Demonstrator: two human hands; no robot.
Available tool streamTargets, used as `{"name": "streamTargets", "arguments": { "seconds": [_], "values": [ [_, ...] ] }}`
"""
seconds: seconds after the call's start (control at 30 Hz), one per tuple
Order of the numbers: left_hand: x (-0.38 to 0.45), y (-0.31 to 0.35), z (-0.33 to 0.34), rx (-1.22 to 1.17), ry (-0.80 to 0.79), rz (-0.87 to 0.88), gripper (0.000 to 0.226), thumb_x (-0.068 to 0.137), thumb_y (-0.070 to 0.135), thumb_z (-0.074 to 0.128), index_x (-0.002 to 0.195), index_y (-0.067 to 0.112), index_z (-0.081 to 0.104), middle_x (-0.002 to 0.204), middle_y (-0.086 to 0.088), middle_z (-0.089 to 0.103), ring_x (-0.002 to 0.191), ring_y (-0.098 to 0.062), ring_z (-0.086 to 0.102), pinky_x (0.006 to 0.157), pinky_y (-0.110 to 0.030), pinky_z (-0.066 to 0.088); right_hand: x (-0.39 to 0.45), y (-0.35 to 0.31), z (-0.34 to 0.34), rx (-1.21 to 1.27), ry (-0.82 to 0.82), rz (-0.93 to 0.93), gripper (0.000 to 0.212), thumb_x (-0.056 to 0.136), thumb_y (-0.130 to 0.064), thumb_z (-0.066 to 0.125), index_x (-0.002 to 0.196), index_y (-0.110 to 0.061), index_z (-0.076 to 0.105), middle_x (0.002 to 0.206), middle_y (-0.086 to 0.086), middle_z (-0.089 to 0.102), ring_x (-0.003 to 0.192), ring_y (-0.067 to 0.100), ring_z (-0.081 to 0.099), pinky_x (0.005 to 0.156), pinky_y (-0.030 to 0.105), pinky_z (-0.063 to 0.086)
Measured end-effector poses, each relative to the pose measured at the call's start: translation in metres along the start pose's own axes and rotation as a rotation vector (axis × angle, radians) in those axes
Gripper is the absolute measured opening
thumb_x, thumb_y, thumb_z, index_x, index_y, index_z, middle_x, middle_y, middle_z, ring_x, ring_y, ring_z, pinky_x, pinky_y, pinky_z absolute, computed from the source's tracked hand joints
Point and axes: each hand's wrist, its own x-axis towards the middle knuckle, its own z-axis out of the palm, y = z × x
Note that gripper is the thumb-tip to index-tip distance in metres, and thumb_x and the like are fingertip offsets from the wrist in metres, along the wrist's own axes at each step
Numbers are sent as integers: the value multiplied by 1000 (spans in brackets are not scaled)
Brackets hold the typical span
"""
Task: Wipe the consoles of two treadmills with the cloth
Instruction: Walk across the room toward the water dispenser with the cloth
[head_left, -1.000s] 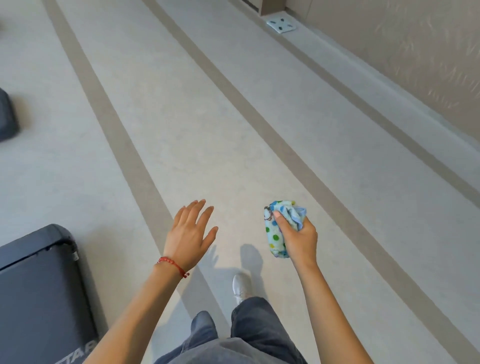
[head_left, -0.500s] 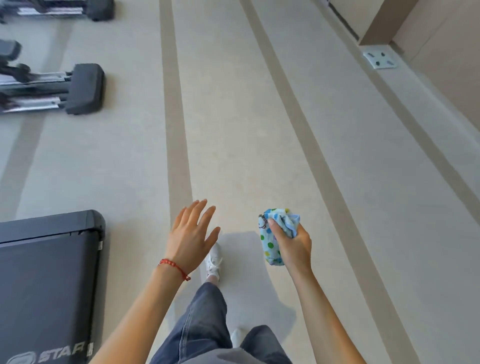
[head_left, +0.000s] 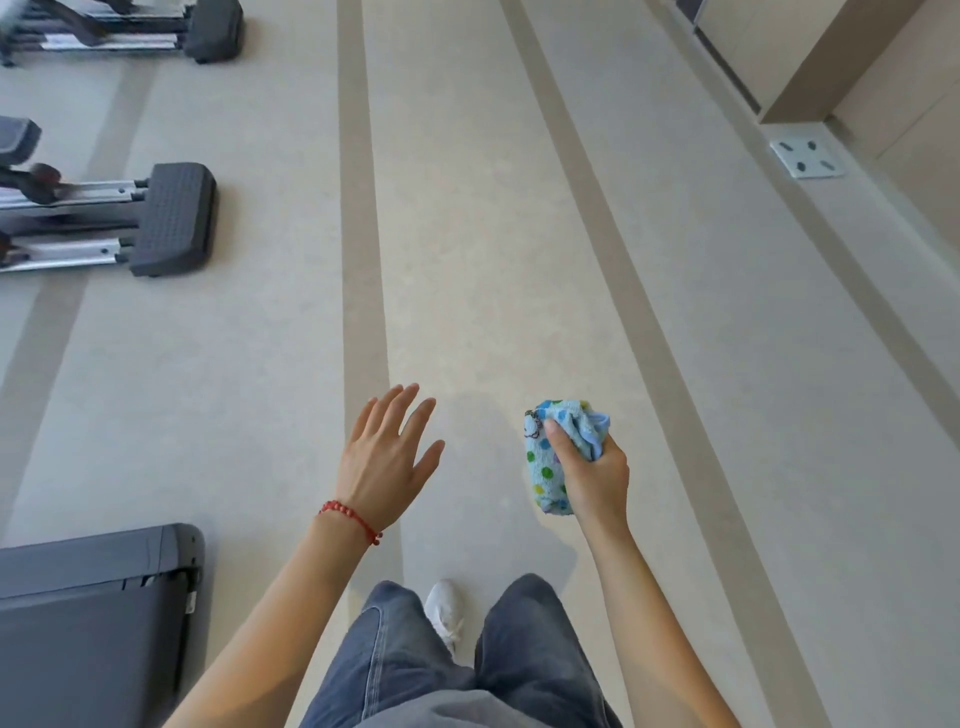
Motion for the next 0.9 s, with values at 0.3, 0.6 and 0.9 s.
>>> {"name": "streamTargets", "arguments": {
  "seconds": [0.3, 0.6, 0.9],
  "values": [
    [144, -43, 28, -13, 1, -68, 50, 91, 42, 36, 116, 6, 59, 123, -15, 58, 115, -32, 50, 96, -48, 44, 148, -56, 47, -23, -24, -32, 9, 80, -30, 70, 79, -29, 61, 78, -13, 64, 76, -1, 60, 62, 14, 45],
    [323, -73, 34, 0, 36, -81, 65, 98, 51, 16, 116, 7, 59, 122, -15, 58, 113, -33, 53, 100, -38, 34, 310, -141, 93, -64, -114, -67, 9, 80, -31, 70, 80, -30, 61, 80, -11, 64, 79, 2, 60, 65, 18, 46],
    [471, -131, 40, 9, 41, -124, 64, 97, 51, 16, 116, 8, 60, 123, -14, 58, 114, -32, 52, 97, -44, 41, 438, -212, 164, -75, -162, -73, 10, 80, -32, 69, 80, -29, 59, 81, -10, 63, 78, 2, 59, 63, 18, 46]
  ]
}}
